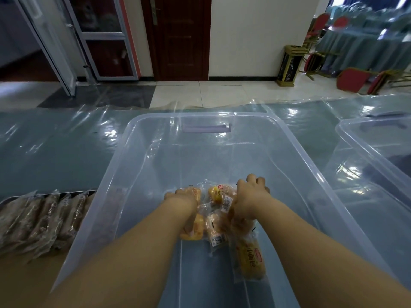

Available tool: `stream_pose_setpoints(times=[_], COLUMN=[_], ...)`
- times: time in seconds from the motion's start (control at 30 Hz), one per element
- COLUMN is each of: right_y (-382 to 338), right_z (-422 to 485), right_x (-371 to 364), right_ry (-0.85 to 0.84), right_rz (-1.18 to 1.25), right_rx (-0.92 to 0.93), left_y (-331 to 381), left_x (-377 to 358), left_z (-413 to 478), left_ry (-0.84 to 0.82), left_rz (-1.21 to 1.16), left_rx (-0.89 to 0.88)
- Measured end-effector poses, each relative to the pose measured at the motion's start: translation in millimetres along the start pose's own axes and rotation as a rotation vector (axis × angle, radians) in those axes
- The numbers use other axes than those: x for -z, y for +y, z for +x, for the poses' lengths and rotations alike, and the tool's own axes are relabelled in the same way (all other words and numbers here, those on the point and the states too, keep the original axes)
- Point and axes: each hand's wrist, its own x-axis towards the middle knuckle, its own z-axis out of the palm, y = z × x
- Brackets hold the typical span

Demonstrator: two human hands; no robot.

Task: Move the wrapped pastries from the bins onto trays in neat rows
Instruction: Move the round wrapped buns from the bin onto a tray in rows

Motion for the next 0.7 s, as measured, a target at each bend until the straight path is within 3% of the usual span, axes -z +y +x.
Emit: stream_pose_setpoints(times=[0.13,0.4,0.7], right_y=[1,5,6], right_z=[-5,-27,-98], right_x=[7,38,88], right_ry=[-0.045,0.070,0.413], right_rz=[0.066,0.159,0.376], right_rx=[-0.004,-0.030,0.012], left_y=[0,-20,-44], left_x=[5,36,55], left_z=[-11,-44,-140], left_ry=[0.006,0.214,0.679], left_rz=[-0.033,-0.169,-0.569], left_rx=[-0.028,-0.078,-0.183])
